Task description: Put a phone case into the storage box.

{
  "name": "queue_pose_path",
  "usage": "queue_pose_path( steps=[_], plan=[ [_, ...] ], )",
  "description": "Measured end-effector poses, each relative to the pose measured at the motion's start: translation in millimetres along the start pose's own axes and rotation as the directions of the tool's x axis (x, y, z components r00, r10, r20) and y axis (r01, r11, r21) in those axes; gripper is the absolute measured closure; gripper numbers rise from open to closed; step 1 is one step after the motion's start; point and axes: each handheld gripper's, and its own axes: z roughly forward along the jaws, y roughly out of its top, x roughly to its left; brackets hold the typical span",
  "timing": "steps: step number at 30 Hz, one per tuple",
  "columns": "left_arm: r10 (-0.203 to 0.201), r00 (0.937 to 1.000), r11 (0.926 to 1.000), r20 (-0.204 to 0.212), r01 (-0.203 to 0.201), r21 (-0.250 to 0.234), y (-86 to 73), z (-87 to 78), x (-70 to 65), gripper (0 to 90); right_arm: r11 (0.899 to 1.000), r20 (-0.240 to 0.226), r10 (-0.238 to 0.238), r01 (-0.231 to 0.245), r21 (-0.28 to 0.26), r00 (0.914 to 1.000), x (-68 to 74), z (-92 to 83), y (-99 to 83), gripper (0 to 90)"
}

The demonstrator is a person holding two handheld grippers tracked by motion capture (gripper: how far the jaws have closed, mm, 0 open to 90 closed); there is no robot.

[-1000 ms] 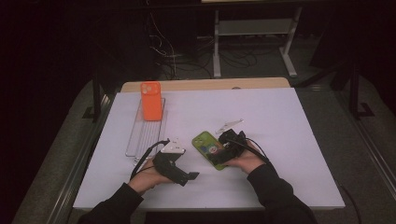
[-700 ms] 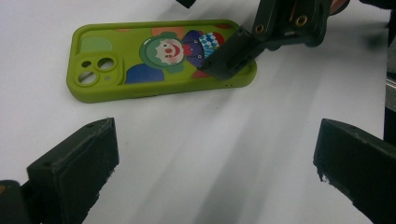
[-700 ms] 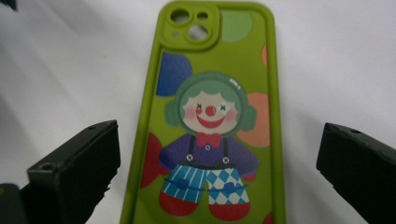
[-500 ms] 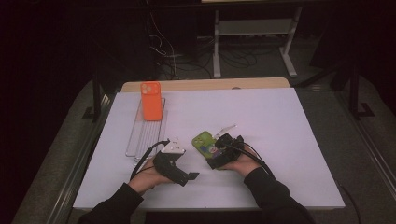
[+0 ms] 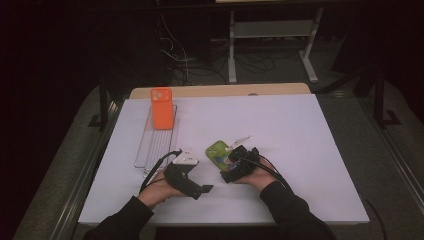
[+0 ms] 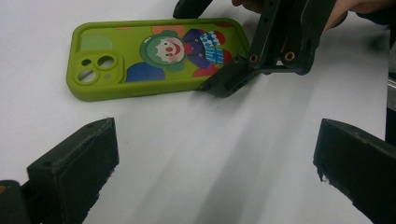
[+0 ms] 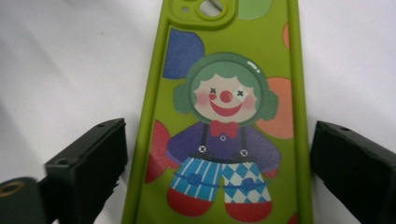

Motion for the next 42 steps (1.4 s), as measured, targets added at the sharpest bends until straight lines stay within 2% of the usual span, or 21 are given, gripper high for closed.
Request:
queue_pose_path(
  steps=[8,15,22,27,28,29,30,32,35,37,40,41,42],
  plan=[
    [0.001,1.0,1.0,0.0,-0.001,0.002,-0.2,0.3,0.0,0.0,1.0,0.01,-0.002,0.002,-0.003,0.9999,1.0,-0.2,-0.6,6.2],
    [0.003,1.0,1.0,-0.001,-0.003,0.005,-0.3,0.8,0.0,0.0,1.0,0.007,-0.005,0.005,-0.007,1.0,4.2,-3.3,-1.4,14.6],
    [0.002,1.0,1.0,0.0,-0.002,0.001,0.3,0.1,-0.6,0.0,1.0,0.01,0.0,0.0,-0.006,1.0,4.4,-4.1,-0.7,15.5],
    [0.033,0.9995,0.9994,-0.003,-0.033,0.006,6.1,-0.1,-0.5,0.0,0.999,-0.053,-0.036,0.036,0.0,0.998,-4.3,-14.3,3.3,15.4],
    [0.033,0.9995,0.9994,-0.004,-0.033,0.009,6.9,-0.4,-0.3,0.0,0.998,-0.069,-0.061,0.061,0.002,0.9958,-7.5,-17.9,4.3,15.4],
    [0.053,0.9986,0.9985,-0.005,-0.053,0.017,9.2,-1.2,1.6,0.0,0.998,-0.073,-0.068,0.068,0.005,0.995,-8.6,-19.6,4.7,15.4],
    [0.043,0.9991,0.999,0.0,-0.043,0.012,10.9,-1.1,1.9,0.0,0.996,-0.074,-0.092,0.092,0.001,0.993,-13.5,-23.2,5.7,15.4],
    [0.05,0.9987,0.9986,0.002,-0.05,0.013,14.8,-1.6,4.4,0.0,0.995,-0.095,-0.095,0.096,0.003,0.991,-20.9,-28.7,5.9,15.4],
    [0.056,0.9984,0.9982,0.01,-0.057,0.019,21.2,-2.9,8.5,0.0,0.992,-0.11,-0.125,0.127,0.009,0.986,-31.8,-35.0,4.5,15.3],
    [0.069,0.9976,0.9974,0.008,-0.069,0.023,25.4,-3.8,10.8,0.0,0.985,-0.127,-0.168,0.17,0.009,0.9776,-41.4,-39.9,2.1,15.4],
    [0.064,0.9974,0.9973,0.033,-0.066,0.032,31.5,-2.7,12.5,0.0,0.977,-0.126,-0.213,0.214,-0.004,0.969,-52.2,-45.6,-0.1,15.4],
    [0.095,0.9948,0.9939,0.037,-0.097,0.053,35.8,-3.4,15.2,0.0,0.974,-0.133,-0.224,0.225,-0.008,0.9654,-54.7,-47.7,-0.1,15.3],
    [0.088,0.9952,0.995,0.044,-0.09,0.045,38.3,-2.9,15.4,0.0,0.972,-0.157,-0.233,0.233,-0.019,0.9596,-58.1,-51.9,-0.4,15.3]
  ],
)
